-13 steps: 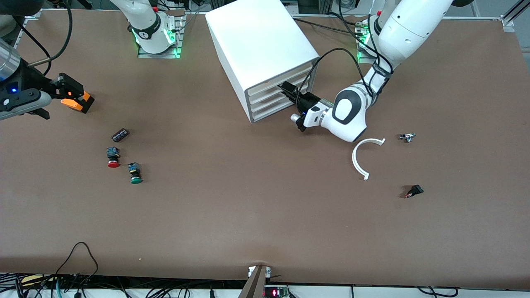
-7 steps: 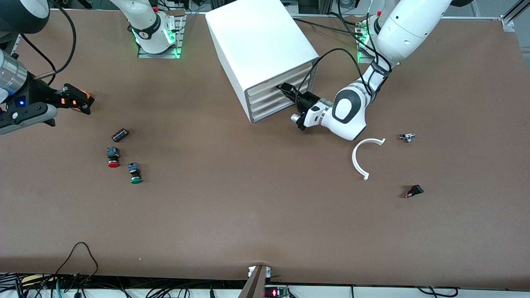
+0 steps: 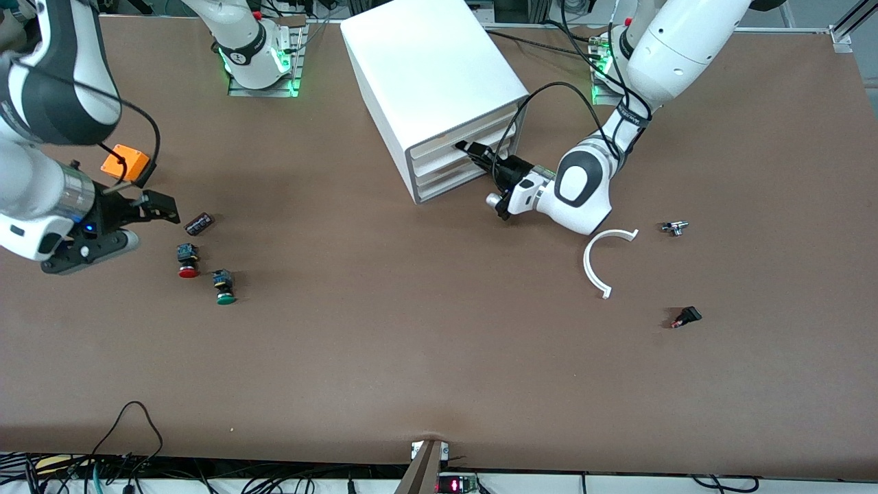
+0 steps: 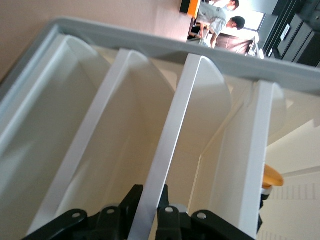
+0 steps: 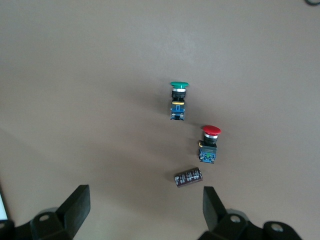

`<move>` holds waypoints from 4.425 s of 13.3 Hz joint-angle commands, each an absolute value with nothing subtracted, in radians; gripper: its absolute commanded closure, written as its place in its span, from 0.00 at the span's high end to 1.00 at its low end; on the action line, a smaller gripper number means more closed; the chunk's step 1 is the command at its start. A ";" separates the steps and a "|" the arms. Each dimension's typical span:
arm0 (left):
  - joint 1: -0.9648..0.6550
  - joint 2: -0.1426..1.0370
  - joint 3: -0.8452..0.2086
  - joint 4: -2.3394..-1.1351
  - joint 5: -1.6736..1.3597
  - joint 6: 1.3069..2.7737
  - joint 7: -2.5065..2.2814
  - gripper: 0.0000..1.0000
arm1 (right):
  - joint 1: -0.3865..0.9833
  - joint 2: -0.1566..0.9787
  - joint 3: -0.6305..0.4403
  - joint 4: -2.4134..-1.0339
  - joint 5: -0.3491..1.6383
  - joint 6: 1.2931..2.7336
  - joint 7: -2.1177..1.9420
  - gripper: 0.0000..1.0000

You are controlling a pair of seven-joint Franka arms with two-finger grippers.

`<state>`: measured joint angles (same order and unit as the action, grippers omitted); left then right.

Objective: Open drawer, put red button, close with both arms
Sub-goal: 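Pull the drawer open with the left gripper while the right gripper reaches the buttons, then grasp the red-capped button with the right gripper, then carry the red button over the open drawer with the right gripper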

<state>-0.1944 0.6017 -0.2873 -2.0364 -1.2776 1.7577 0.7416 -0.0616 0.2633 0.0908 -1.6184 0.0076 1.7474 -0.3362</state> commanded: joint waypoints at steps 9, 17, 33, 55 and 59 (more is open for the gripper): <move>-0.083 0.601 -0.250 -1.996 -1.335 1.833 0.675 0.24 | -0.155 0.391 0.074 -1.728 -0.114 1.980 -0.523 0.99; 0.007 0.561 -0.238 -2.005 -1.242 1.757 0.499 1.00 | -0.199 0.428 0.069 -2.026 -0.095 2.376 -0.531 0.99; 0.091 0.302 -0.267 -1.759 -0.128 1.719 -0.204 1.00 | -0.238 0.485 0.069 -2.095 -0.097 2.507 -0.535 0.23; 0.064 0.321 -0.408 -1.779 0.067 1.775 -0.802 1.00 | 0.111 0.478 0.477 -1.525 0.011 1.896 0.672 0.18; 0.064 0.321 -0.408 -1.779 0.066 1.775 -0.801 1.00 | 0.326 0.558 0.472 -1.405 -0.006 1.988 0.967 0.18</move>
<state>0.0650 0.3205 -0.4025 -1.7801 0.0466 1.7689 -0.7903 0.2578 0.5067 0.4829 -1.4873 0.0075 1.9726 0.8676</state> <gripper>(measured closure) 0.000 0.586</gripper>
